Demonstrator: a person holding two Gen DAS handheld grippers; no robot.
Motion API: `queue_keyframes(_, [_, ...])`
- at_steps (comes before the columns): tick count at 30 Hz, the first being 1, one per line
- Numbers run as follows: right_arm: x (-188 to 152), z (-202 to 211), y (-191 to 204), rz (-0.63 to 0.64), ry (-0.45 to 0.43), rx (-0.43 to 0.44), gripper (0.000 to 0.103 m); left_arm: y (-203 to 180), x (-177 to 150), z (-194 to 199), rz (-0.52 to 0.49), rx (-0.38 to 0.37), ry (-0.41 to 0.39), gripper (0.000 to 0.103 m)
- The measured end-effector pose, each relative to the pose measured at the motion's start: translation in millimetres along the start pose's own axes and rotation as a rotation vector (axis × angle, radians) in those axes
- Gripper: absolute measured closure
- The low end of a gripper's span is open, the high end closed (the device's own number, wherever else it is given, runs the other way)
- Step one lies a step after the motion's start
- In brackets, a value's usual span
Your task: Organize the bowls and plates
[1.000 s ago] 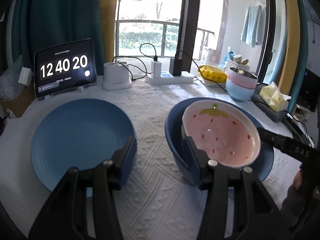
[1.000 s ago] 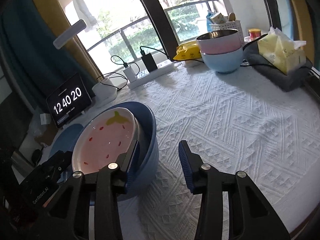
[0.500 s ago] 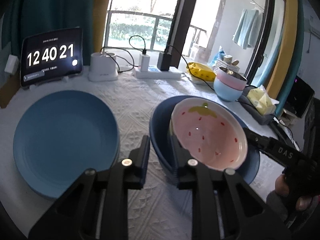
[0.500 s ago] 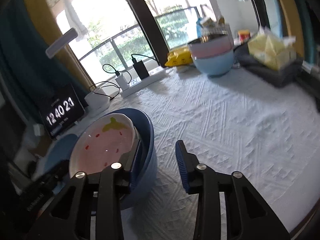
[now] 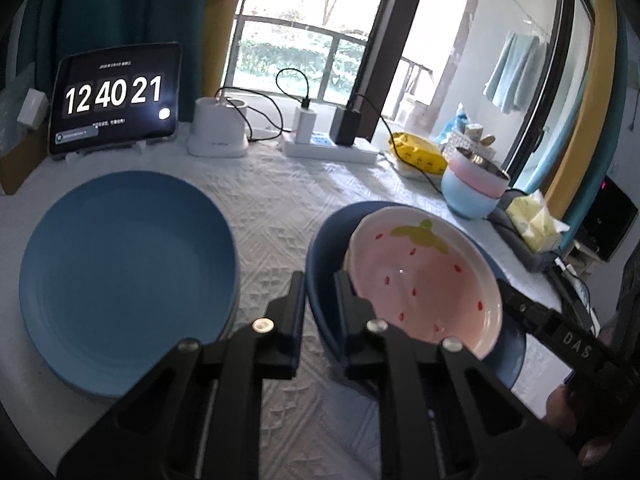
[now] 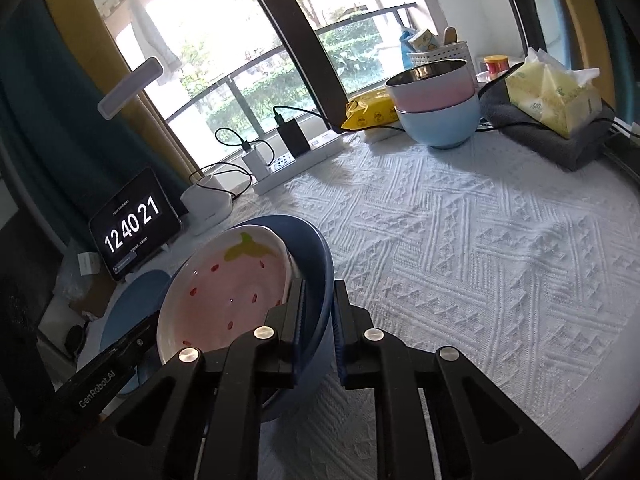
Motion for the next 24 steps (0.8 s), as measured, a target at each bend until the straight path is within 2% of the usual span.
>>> queue_keyframes(24, [1, 8, 17, 0.042, -0.032, -0.021, 0.089, 6, 9, 13, 0.009, -0.049, -0.047, 0.091])
Point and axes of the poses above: each gripper's, at about its wrist camera, not at the fingertips, and z roughly against the way its jaws point, y to its left, x to its top, the point moved 2 cm from there along -z, roughly the way its jaws point, and after that the axes turned 15 degrees about -y, right-handed, at the moved point
